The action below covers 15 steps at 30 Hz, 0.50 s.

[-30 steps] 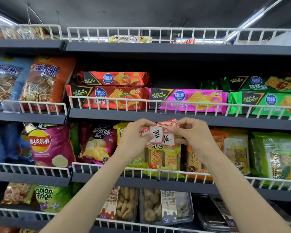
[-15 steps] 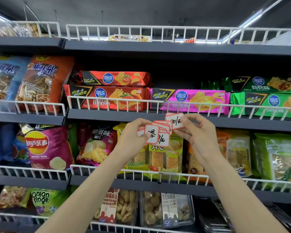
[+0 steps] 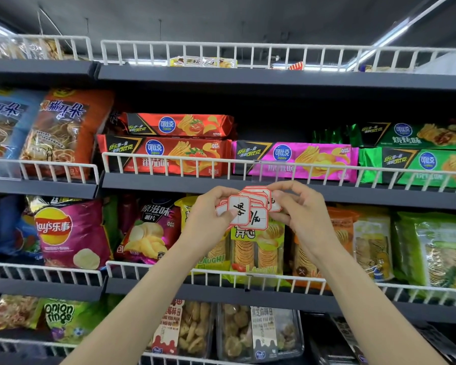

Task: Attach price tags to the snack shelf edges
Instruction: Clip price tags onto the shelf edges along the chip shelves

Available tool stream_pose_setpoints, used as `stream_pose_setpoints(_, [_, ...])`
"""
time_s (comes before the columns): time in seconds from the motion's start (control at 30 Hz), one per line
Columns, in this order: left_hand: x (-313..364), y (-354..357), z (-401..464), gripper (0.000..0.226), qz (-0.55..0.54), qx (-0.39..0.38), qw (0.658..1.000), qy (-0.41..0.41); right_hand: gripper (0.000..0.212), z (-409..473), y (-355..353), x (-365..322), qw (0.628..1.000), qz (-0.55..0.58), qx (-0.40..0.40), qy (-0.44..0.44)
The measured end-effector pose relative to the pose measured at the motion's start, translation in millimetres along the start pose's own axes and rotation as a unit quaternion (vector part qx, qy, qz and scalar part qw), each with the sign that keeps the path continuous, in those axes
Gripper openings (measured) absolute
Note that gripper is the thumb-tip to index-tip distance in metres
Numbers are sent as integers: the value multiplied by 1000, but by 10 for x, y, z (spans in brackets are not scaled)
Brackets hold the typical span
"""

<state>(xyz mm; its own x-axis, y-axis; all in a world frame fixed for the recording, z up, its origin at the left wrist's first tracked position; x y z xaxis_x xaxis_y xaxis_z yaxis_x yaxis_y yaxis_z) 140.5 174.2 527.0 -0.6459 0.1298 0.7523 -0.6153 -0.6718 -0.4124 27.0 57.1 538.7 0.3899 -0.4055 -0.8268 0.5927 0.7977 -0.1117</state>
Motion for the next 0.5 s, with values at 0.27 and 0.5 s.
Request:
stream_pose_setpoints(0.27, [-9, -12, -88, 36, 8, -5, 997, 75, 5, 4, -33, -40, 1000, -4, -14, -2])
stream_pose_setpoints(0.5, [-53, -45, -100, 37, -3, -6, 997, 82, 13, 24, -88, -94, 997, -30, 9, -70])
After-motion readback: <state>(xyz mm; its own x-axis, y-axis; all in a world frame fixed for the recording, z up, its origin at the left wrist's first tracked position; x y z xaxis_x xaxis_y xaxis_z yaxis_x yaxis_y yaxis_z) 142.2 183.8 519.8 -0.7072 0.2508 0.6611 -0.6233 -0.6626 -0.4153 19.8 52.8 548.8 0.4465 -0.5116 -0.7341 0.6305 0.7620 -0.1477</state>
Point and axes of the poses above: each hand's wrist, its own z-axis towards the middle knuckle, its own y-axis out of the palm, x = y × z, the point moved 1 cm from there along z, towards the middle knuckle, and after that the axes turned 11 degrees about -x, right-handed, at the moved point
